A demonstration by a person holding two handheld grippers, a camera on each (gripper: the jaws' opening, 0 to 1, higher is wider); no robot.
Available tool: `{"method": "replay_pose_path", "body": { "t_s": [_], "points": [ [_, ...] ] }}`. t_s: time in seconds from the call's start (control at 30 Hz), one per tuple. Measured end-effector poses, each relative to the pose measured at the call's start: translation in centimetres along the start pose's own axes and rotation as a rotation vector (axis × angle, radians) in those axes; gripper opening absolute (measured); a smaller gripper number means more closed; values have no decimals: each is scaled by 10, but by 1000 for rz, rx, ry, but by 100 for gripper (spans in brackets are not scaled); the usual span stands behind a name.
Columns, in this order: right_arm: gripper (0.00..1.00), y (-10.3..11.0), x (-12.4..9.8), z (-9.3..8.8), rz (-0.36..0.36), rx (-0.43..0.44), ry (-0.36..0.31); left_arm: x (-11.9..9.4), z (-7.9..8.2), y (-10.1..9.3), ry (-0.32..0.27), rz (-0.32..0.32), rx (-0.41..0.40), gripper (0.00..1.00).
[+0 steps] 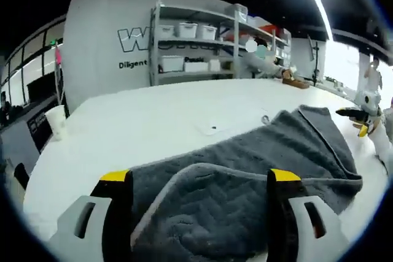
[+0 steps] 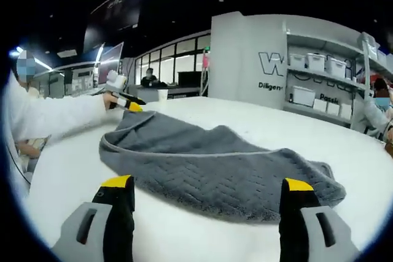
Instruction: Open the folded towel by lifting each exposed corner and separating the folded layers until the towel lies flat within the target outline without major curled edges
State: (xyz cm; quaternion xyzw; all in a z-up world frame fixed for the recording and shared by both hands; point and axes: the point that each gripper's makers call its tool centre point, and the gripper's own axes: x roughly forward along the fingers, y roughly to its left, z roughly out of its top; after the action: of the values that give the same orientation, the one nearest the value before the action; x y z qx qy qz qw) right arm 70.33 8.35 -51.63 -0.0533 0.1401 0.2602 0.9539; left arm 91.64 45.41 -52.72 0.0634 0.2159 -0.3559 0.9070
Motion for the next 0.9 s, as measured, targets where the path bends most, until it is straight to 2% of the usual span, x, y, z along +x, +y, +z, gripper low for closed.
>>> {"method": "replay_pose_path", "body": {
  "t_s": [0.1, 0.2, 0.27, 0.4, 0.5, 0.57, 0.77, 0.9],
  "points": [
    [99, 2, 0, 3, 8, 0, -8, 10, -6, 2, 63, -58, -22, 85],
    [99, 3, 0, 5, 11, -4, -14, 20, -12, 8, 134, -92, 1, 84],
    [98, 3, -1, 5, 12, -1, -15, 25, -11, 8, 144, -112, 3, 82],
    [98, 2, -2, 5, 10, 8, -19, 27, -14, -5, 191, -198, 44, 67],
    [97, 1, -2, 6, 11, 11, -21, 26, -18, -14, 229, -232, 90, 55],
    [97, 1, -2, 6, 11, 11, -20, 24, -18, -18, 233, -235, 103, 51],
    [96, 1, -2, 5, 11, 20, -17, 12, -10, -21, 194, -272, 132, 23],
    [95, 1, -2, 4, 12, 22, -16, 4, -8, -21, 195, -288, 164, 15]
  ]
}}
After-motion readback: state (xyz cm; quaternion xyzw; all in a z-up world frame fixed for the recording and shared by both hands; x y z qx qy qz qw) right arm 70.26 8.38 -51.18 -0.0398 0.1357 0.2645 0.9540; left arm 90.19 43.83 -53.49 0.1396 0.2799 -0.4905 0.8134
